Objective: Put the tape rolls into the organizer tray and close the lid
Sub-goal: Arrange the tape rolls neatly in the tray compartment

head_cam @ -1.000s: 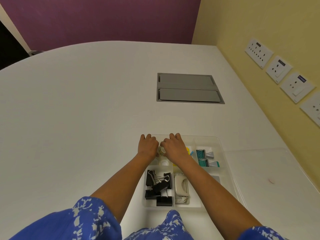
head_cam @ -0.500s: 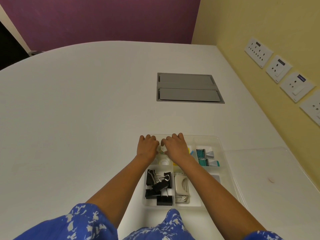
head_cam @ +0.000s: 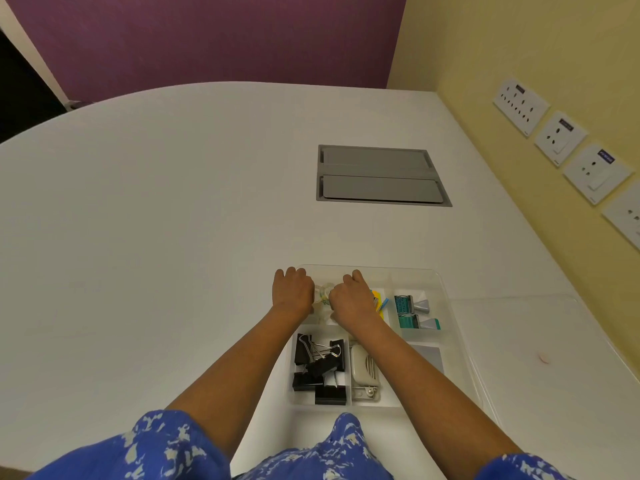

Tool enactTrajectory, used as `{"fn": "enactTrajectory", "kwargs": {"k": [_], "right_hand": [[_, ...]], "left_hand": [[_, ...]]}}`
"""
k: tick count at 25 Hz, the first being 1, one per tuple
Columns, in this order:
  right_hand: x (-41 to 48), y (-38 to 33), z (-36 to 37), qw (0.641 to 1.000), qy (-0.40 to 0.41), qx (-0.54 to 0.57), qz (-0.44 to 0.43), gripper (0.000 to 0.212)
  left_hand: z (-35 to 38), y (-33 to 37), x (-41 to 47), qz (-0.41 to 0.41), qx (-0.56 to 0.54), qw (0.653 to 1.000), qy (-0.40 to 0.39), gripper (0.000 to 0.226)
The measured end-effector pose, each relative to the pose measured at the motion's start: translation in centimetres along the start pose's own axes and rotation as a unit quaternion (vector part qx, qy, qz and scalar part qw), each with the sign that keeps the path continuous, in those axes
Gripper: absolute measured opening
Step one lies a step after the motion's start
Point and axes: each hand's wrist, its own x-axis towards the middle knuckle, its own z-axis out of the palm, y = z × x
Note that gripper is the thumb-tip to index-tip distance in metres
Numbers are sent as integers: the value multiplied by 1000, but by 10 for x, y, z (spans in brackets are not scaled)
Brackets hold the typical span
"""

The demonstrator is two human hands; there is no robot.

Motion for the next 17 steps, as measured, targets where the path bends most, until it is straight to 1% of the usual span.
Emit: {"fn": "enactTrajectory", "kwargs": {"k": [4, 9, 12, 14, 17], "right_hand": [[-4, -5, -6, 1000, 8, -21, 8, 20], [-5, -13, -19, 995, 15, -99, 18, 18], [-4, -14, -27, 992, 22, -125, 27, 17], [-4, -11, -33, 991, 31, -124, 44, 18], [-2, 1, -40, 994, 50, -70, 66, 18]], "left_hand": [[7, 0, -1, 2, 16, 1000, 0, 26], [10, -1, 1, -3, 28, 1000, 4, 20], [12, -1, 3, -3, 32, 999, 4, 20], [13, 0, 3, -5, 35, 999, 3, 21], [13, 3, 3, -11, 46, 999, 6, 23]]}}
